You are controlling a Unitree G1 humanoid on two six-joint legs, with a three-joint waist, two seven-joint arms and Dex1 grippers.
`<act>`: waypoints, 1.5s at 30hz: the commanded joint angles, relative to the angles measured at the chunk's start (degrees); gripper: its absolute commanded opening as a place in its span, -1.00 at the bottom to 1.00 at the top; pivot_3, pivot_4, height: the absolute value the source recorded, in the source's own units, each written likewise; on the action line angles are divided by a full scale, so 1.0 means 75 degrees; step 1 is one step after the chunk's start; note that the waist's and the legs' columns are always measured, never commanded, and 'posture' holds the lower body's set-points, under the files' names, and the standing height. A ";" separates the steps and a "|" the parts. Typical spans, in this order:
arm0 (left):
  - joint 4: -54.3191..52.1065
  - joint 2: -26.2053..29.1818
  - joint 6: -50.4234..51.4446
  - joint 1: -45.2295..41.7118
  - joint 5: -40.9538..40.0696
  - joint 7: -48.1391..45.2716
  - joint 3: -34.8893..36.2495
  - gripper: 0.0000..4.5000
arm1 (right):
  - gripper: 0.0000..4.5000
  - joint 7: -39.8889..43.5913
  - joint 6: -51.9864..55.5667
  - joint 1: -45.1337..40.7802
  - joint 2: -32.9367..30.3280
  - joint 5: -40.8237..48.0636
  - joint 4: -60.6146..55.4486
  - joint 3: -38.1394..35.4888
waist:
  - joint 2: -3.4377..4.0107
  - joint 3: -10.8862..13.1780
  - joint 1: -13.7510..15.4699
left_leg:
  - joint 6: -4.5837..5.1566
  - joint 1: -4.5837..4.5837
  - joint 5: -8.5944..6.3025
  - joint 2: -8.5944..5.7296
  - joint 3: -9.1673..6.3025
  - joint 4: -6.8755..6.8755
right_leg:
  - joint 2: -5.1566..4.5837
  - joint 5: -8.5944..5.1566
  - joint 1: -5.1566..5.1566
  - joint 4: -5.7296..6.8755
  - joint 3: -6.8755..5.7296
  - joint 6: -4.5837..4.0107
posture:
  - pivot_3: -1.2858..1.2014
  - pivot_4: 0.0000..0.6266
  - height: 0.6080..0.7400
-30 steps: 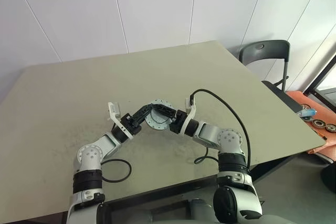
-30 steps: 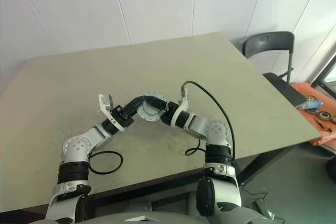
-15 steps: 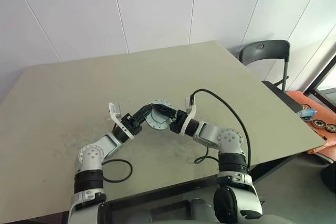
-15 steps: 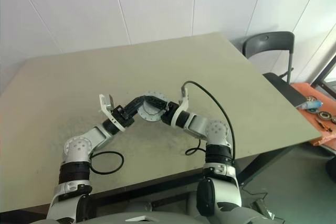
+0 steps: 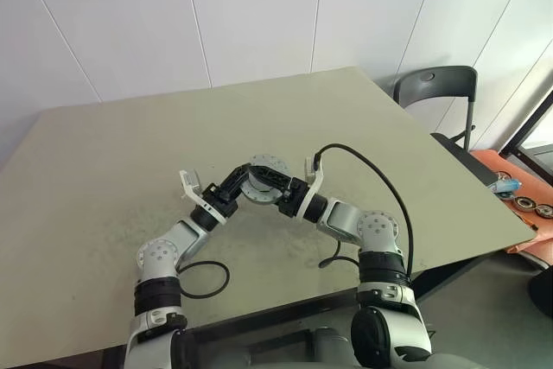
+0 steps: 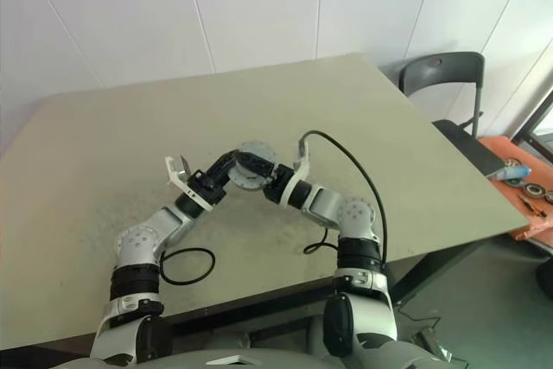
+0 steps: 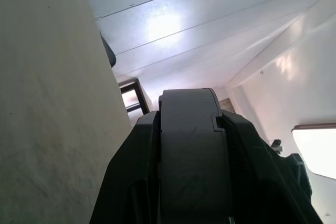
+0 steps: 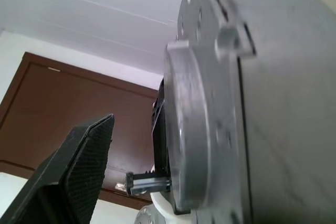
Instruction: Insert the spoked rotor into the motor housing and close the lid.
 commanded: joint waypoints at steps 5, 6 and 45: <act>0.0154 -0.0116 -0.1802 -0.0522 -0.0169 0.0554 0.0959 -0.44 | 0.99 0.0284 0.0000 -0.0287 0.0086 0.0397 -0.0325 0.0164 | -0.0001 0.0001 -0.0007 | -0.0001 0.0000 0.0000 0.0001 0.0000 0.0001 | 0.0001 0.0000 0.0000 0.0000 0.0000 0.0000 | 0.03 -1.00 1.00; 0.0211 -0.0134 -0.2150 -0.0596 -0.0105 0.0670 0.1072 -0.44 | 0.99 0.0288 -0.0004 -0.0289 0.0077 0.0403 -0.0323 0.0171 | -0.0001 0.0001 -0.0003 | -0.0001 0.0002 0.0000 0.0002 0.0000 0.0000 | 0.0002 0.0000 -0.0001 0.0001 0.0001 0.0000 | 0.03 -1.00 1.00; 0.2444 0.0486 -0.7892 -0.1170 0.1740 0.3364 0.2464 -0.11 | 1.00 0.0536 -0.0101 -0.0323 -0.0180 0.0293 -0.0263 0.0493 | -0.0039 -0.0013 0.0016 | 0.0000 -0.0007 0.0000 -0.0003 0.0001 0.0001 | 0.0000 0.0008 0.0001 -0.0016 -0.0003 0.0007 | 0.03 -1.00 1.00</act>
